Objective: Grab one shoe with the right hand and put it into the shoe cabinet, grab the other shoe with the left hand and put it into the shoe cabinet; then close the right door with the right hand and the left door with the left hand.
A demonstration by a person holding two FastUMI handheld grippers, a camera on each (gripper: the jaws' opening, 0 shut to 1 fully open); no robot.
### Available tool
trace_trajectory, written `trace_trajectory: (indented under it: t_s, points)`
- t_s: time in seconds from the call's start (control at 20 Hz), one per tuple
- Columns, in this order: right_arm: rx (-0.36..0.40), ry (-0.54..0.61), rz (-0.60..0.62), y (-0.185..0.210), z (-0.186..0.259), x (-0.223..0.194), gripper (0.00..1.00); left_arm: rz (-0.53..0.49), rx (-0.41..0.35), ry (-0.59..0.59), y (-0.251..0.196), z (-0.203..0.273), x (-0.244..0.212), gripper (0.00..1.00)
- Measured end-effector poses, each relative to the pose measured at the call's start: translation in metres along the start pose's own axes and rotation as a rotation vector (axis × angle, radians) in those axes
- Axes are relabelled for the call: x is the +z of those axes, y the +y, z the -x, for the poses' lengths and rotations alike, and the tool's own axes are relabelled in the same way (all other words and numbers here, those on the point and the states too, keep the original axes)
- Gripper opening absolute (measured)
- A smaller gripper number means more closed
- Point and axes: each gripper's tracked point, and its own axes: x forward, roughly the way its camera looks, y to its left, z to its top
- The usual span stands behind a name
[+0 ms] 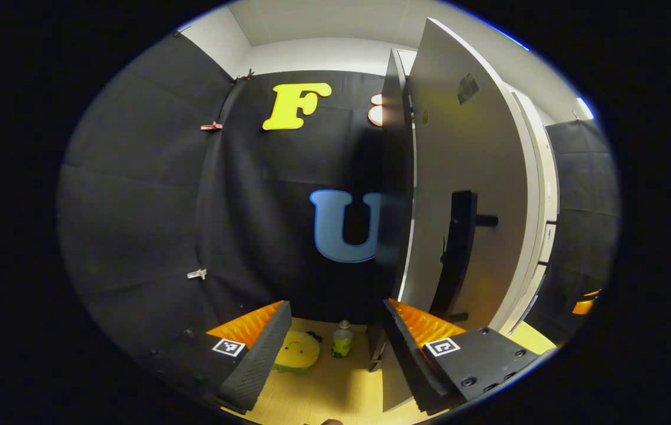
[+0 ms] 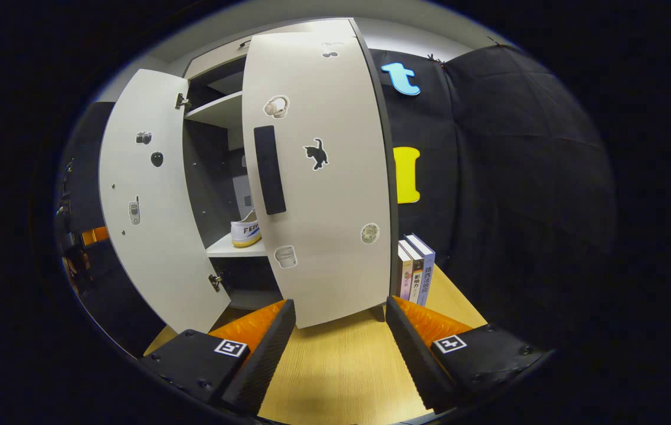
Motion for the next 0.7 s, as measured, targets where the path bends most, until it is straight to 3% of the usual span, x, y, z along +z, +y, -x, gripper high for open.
trace_trajectory:
  t_s: [0.2,0.7]
  points:
    - [-0.043,0.001,-0.042,-0.003,0.022,-0.009,0.98,-0.025,-0.081,-0.041,-0.014,-0.012,0.027,0.95]
    - [-0.026,0.005,-0.049,-0.004,0.026,-0.017,0.99,-0.062,-0.117,-0.03,-0.046,-0.005,0.032,0.92]
